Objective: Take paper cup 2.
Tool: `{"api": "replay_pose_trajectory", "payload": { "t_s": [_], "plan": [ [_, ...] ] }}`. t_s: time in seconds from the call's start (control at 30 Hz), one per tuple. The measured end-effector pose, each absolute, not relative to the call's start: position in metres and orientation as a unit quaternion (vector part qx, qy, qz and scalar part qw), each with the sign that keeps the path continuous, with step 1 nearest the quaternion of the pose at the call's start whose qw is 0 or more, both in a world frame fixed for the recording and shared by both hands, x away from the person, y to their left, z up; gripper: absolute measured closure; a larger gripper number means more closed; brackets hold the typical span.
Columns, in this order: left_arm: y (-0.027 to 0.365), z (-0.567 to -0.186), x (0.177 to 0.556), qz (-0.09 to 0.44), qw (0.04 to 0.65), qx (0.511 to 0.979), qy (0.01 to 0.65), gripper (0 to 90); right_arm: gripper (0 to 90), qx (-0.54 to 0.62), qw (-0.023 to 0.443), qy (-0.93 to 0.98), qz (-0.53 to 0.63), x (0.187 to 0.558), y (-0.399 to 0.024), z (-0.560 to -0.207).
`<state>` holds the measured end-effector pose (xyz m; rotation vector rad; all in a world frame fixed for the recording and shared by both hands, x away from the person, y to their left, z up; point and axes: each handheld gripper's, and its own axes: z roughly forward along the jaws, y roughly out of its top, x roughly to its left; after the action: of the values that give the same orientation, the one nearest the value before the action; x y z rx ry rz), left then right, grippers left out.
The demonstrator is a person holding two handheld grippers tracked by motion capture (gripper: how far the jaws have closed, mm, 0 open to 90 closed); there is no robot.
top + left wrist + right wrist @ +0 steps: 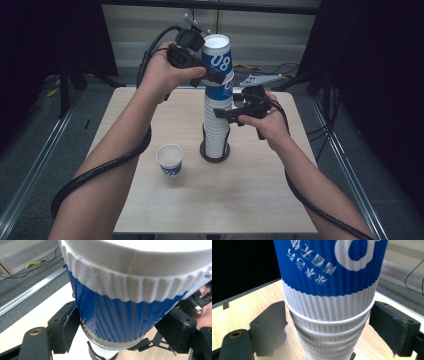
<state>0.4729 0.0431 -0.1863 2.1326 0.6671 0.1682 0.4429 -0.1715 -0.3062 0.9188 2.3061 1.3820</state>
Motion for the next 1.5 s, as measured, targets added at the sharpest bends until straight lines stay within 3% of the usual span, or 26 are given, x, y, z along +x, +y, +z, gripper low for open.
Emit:
{"api": "replay_pose_trajectory", "payload": {
  "t_s": [0.93,1.5],
  "plan": [
    [0.055,-0.173,0.466,0.076,0.442,0.851,0.273,22.2,13.9,0.318,0.153,0.805,0.477,0.443,-0.174,-0.308],
    [0.087,-0.177,0.457,0.068,0.452,0.843,0.283,22.3,13.9,0.319,0.152,0.807,0.473,0.443,-0.175,-0.309]
  ]
}}
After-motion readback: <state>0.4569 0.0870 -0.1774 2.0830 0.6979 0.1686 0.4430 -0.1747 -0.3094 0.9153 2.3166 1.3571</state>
